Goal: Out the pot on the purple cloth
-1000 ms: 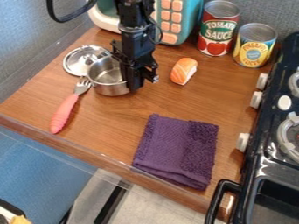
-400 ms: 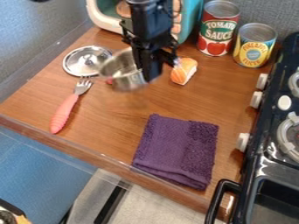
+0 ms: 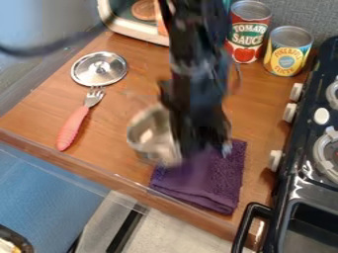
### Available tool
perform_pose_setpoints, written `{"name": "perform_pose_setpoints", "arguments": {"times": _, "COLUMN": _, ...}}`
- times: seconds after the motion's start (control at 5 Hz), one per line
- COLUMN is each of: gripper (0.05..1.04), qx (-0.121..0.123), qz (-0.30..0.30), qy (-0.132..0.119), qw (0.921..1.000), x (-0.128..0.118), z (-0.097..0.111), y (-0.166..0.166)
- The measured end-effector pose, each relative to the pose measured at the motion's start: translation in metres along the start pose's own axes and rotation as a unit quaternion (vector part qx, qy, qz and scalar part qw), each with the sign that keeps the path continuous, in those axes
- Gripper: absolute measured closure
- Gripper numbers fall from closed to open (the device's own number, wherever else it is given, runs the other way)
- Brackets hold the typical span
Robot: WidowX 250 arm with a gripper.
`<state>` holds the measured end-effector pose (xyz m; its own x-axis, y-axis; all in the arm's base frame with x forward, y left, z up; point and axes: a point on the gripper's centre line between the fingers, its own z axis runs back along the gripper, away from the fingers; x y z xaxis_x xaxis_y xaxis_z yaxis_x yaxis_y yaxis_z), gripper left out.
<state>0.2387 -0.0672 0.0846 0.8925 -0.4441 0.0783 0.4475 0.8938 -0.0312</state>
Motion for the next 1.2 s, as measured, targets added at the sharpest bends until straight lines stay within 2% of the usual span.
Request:
{"name": "perform_pose_setpoints", "arguments": {"times": 0.2, "gripper": 1.0, "qx": 0.001, "qz": -0.019, "qy": 0.006, "qw": 0.9998, "x": -0.007, "z": -0.012, "y": -0.018}}
{"name": "perform_pose_setpoints", "arguments": {"times": 0.6, "gripper": 0.979, "qx": -0.022, "qz": -0.019, "qy": 0.016, "qw": 0.9994, "x": -0.004, "z": -0.028, "y": -0.022}}
{"name": "perform_pose_setpoints", "arguments": {"times": 0.8, "gripper": 0.805, "qx": -0.037, "qz": 0.014, "qy": 0.019, "qw": 0.999, "x": -0.004, "z": -0.027, "y": -0.01}}
{"name": "perform_pose_setpoints", "arguments": {"times": 1.0, "gripper": 0.52, "qx": -0.043, "qz": 0.062, "qy": 0.013, "qw": 0.9971, "x": -0.002, "z": -0.021, "y": 0.003}}
{"name": "perform_pose_setpoints", "arguments": {"times": 1.2, "gripper": 0.216, "qx": -0.044, "qz": 0.089, "qy": -0.024, "qw": 0.9948, "x": -0.004, "z": 0.011, "y": 0.006}}
